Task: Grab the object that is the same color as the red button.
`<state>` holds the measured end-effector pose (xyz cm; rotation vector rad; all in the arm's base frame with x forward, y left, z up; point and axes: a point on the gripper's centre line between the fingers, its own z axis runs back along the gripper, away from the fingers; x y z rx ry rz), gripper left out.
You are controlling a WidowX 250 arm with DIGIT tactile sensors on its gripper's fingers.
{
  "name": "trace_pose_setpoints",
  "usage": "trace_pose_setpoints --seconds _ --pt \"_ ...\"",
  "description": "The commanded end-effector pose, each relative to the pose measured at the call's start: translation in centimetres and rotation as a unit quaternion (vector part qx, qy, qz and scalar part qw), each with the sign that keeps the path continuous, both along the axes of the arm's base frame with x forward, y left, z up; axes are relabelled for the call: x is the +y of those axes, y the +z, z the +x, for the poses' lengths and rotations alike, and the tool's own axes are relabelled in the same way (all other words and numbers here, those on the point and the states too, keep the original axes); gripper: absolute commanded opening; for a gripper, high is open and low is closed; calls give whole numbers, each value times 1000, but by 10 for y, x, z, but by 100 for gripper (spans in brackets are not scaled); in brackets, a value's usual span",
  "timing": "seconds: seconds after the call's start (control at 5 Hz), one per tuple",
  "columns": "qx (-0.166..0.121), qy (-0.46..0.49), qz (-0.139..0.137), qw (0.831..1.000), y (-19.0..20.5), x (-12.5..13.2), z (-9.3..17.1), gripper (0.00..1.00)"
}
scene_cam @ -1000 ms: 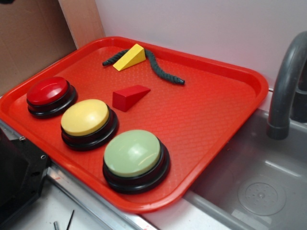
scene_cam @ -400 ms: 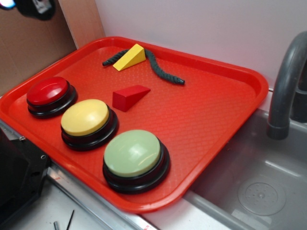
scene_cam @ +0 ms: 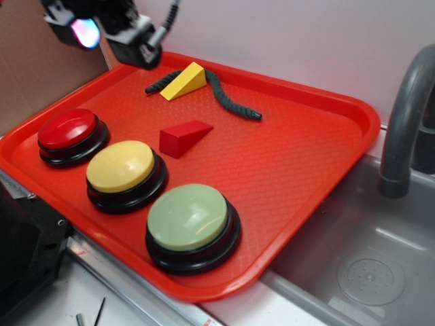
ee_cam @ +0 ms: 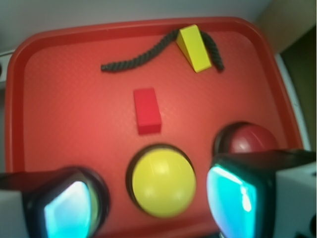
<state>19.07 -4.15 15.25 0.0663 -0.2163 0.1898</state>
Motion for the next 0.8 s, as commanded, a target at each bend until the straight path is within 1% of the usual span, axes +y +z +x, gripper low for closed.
trace_pose_setpoints --seconds 0.0,0.2,0.4,0.6 --pt "-3 34 5 999 -48 18 39 100" --pt "32 38 -3 999 -81 28 55 100" --pt "52 24 -7 998 -105 29 64 100" --pt "74 3 -17 997 -123 22 65 100"
